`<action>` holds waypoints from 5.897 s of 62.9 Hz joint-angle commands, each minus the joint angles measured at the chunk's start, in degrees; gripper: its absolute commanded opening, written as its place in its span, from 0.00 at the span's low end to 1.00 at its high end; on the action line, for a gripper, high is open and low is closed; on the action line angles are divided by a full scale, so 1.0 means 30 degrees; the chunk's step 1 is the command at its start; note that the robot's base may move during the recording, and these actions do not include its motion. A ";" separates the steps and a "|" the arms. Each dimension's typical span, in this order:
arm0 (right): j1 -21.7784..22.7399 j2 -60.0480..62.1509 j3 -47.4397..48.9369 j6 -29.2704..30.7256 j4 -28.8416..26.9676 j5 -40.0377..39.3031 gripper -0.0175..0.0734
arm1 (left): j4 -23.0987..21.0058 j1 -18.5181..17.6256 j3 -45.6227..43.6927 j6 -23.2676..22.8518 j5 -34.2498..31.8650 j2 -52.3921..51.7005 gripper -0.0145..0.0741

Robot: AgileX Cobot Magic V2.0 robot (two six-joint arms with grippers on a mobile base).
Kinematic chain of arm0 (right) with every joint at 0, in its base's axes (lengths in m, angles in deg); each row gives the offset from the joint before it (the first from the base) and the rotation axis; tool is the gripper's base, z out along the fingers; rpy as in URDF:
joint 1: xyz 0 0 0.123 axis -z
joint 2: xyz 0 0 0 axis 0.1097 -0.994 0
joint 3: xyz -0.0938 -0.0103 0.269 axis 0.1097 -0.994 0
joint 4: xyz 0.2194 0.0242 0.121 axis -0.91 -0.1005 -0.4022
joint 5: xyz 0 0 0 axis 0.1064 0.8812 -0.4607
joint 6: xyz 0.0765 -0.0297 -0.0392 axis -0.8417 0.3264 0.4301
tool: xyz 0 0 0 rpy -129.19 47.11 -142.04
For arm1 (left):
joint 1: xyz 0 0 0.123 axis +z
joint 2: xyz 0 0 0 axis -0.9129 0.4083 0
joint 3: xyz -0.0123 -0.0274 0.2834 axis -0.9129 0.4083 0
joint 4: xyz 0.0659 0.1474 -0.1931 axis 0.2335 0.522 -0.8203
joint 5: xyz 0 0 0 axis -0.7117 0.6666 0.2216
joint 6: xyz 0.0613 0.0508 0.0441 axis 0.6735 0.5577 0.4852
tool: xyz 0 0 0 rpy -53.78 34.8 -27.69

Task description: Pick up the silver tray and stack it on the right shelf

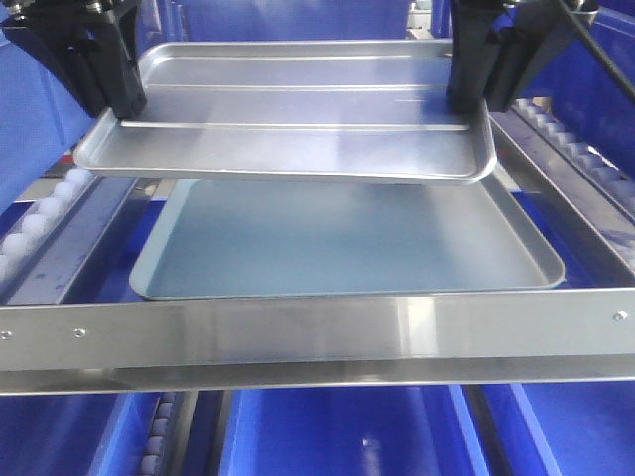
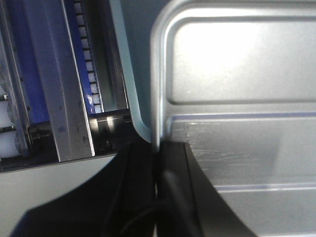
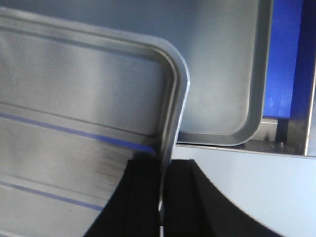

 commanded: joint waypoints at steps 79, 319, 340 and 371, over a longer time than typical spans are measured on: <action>-0.0188 0.0714 0.0809 0.0639 -0.0413 -0.2477 0.25 | -0.1140 -0.0386 -0.0709 0.0220 -0.2581 -0.0670 0.06; 0.4343 2.4727 -1.3082 0.8412 -0.0249 -0.8519 0.25 | -0.0568 -0.2454 1.4206 0.2435 -1.0927 -2.4522 0.05; 0.4343 2.4727 -1.3082 0.8412 -0.0249 -0.8519 0.25 | -0.4027 0.3283 1.8296 0.8011 -1.3971 -2.6161 0.05; 0.4343 2.4727 -1.3082 0.8412 -0.0249 -0.8504 0.25 | -0.4056 1.0110 2.7911 0.8011 -2.0579 -3.0462 0.05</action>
